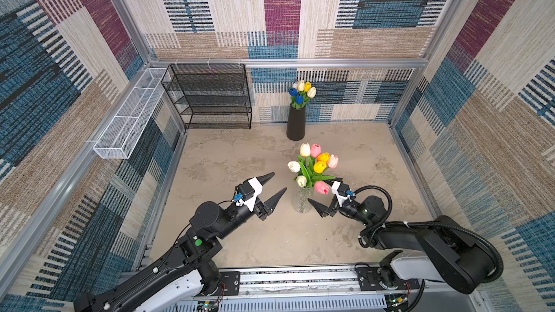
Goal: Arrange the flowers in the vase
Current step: 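Open the left gripper and draw it back while the right gripper closes on the vase, then grip the glass vase with the right gripper and slide it farther from the robot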
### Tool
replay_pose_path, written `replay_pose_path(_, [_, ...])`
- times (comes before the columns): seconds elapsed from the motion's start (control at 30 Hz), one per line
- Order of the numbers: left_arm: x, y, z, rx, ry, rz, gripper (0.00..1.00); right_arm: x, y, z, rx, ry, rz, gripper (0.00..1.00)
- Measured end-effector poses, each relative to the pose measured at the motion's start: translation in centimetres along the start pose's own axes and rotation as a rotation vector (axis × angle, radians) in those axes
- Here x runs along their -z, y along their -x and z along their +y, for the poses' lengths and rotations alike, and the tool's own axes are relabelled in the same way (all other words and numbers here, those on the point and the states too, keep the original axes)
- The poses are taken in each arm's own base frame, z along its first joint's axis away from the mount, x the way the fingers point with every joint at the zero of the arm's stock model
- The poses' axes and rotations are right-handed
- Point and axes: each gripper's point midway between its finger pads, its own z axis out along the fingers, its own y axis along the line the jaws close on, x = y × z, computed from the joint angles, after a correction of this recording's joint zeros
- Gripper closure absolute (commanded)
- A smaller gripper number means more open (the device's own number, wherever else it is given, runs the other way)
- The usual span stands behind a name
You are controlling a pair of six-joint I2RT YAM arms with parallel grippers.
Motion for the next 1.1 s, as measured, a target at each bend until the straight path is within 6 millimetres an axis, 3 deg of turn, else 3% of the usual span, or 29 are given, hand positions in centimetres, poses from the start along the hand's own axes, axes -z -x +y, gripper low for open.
replay_pose_path(0.1, [0.8,-2.9,0.4,0.002,0.041,0.053,0.05,-0.7,-0.8,-0.3,-0.018,0.001,0.019,0.00])
replay_pose_path(0.13, [1.2,-4.3,0.4,0.003,0.049,0.079,0.02,-1.0,-1.0,-0.4,-0.027,0.002,0.022,0.00])
replay_pose_path(0.33, [3.2,-12.6,0.9,0.030,0.132,0.240,0.01,-2.3,-1.8,-1.1,-0.063,0.003,0.022,0.00])
replay_pose_path(0.47, [3.8,-15.6,1.3,0.043,0.175,0.304,0.01,-3.4,-1.8,-1.1,-0.080,0.025,0.008,0.00])
replay_pose_path(0.67, [3.5,-16.5,1.9,0.041,0.206,0.322,0.01,-4.6,-1.7,-0.8,-0.100,0.066,-0.007,0.07])
replay_pose_path(0.93, [2.9,-17.0,2.1,0.040,0.215,0.324,0.01,-5.0,-1.6,-0.2,-0.108,0.104,-0.009,0.30])
replay_pose_path(1.1, [2.6,-16.8,2.5,0.040,0.230,0.302,0.01,-5.0,-1.5,-0.2,-0.103,0.104,-0.012,0.34])
